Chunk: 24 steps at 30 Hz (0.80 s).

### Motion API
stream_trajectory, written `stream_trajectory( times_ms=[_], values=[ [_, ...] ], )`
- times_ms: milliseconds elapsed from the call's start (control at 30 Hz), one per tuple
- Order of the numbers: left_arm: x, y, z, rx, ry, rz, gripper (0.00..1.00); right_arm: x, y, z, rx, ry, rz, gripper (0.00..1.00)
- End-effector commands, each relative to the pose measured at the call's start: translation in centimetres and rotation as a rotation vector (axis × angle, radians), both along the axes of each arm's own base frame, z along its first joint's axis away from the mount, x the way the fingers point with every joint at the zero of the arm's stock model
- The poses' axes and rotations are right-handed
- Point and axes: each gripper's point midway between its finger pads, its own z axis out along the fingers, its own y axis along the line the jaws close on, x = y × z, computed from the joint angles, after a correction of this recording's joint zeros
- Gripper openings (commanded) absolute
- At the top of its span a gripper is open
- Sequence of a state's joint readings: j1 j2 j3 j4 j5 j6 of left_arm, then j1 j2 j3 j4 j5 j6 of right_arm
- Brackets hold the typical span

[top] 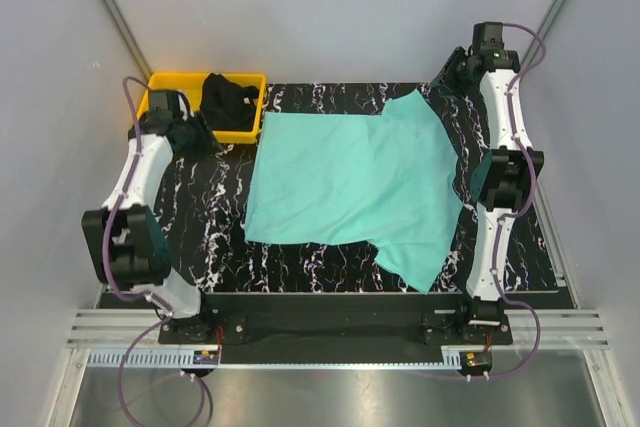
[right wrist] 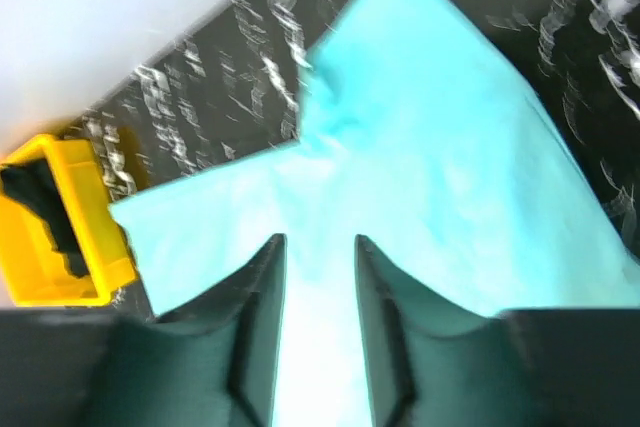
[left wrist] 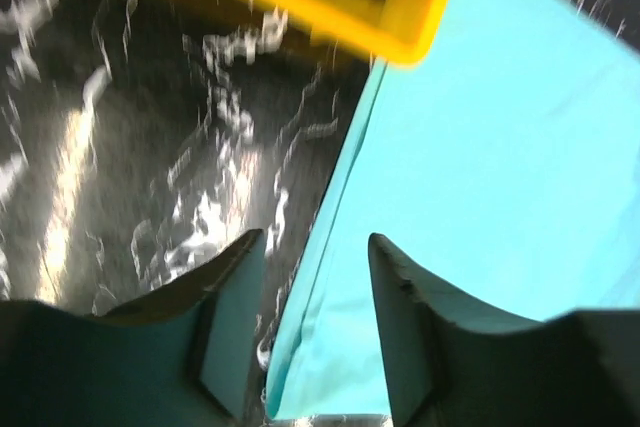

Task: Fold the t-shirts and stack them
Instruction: Fold the tshirt

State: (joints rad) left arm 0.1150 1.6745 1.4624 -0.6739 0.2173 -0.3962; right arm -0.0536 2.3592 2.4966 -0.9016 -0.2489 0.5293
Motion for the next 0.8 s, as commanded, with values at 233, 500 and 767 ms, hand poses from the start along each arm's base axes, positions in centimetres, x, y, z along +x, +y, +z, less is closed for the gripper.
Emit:
stream_trajectory(
  times_ms=[233,500,767],
  values=[
    [-15.9,-10.1,-4.6,-0.141,0.172,-0.057,0.53,-14.1,-2.6,-0.7,-0.158,0.302,-0.01,0.64],
    [-18.8,-10.7,-8.1,-0.123,0.256,-0.05,0.59,-26.7,6.1,-5.4,0.07,0.42,0.226,0.64],
    [-17.1,-10.3,-7.2,-0.092,0.198,-0.098,0.62,-30.1,6.6,-7.4,0.059,0.424,0.224,0.66]
  ],
)
